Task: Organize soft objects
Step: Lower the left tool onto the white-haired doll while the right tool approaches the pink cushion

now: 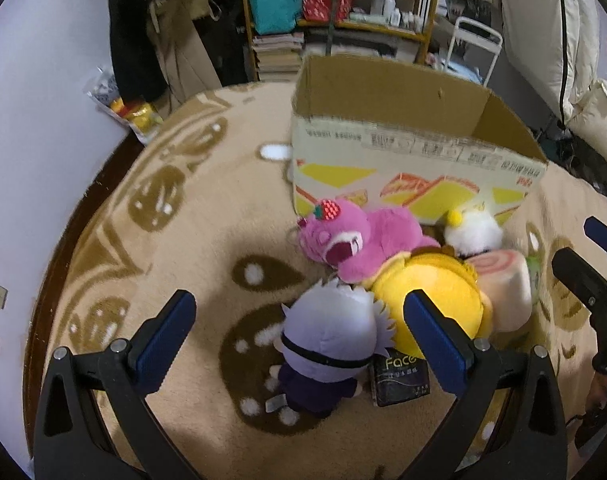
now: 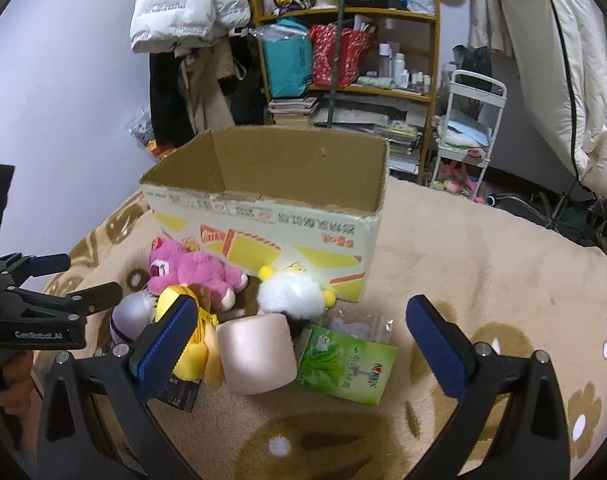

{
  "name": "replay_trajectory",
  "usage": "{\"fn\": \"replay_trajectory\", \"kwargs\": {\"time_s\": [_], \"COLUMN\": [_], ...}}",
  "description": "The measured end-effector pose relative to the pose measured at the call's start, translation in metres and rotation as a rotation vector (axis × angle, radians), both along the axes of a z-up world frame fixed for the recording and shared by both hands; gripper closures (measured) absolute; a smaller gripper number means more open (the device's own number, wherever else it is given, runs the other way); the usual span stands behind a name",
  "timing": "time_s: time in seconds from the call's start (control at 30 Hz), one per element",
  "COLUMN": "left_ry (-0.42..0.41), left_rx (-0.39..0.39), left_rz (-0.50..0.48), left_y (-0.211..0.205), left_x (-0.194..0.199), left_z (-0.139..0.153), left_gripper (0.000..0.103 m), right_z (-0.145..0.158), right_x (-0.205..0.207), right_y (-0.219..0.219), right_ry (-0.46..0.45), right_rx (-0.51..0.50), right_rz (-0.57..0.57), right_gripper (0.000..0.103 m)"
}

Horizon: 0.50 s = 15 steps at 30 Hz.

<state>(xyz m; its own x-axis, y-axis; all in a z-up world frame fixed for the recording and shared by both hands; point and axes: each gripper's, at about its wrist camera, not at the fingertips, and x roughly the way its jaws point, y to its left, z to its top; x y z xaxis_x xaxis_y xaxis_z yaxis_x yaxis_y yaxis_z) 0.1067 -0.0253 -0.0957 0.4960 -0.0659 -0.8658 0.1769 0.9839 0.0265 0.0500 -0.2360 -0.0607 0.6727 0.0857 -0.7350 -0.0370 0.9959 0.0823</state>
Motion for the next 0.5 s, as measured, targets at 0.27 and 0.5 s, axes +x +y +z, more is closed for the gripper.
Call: {"fn": "replay_trajectory", "kwargs": {"time_s": [0.27,0.5], "left_ry": [0.121,0.198], "left_rx": [0.003,-0.023], "left_rz": [-0.017,-0.002], "left_y": [-0.005,-0.004], "left_x": [0.013,0.021], "left_z": [-0.029,-0.048], "left_gripper": [0.001,0.001], "right_z": [-0.020,-0.036], "right_x": [0.005,0.009], "right_y": [0.012,0.024], "right_ry": [0.065,0.117], "right_rx": [0.005,0.012], "right_rz": [0.054,0.111], "right_gripper": [0.000,0.000]}}
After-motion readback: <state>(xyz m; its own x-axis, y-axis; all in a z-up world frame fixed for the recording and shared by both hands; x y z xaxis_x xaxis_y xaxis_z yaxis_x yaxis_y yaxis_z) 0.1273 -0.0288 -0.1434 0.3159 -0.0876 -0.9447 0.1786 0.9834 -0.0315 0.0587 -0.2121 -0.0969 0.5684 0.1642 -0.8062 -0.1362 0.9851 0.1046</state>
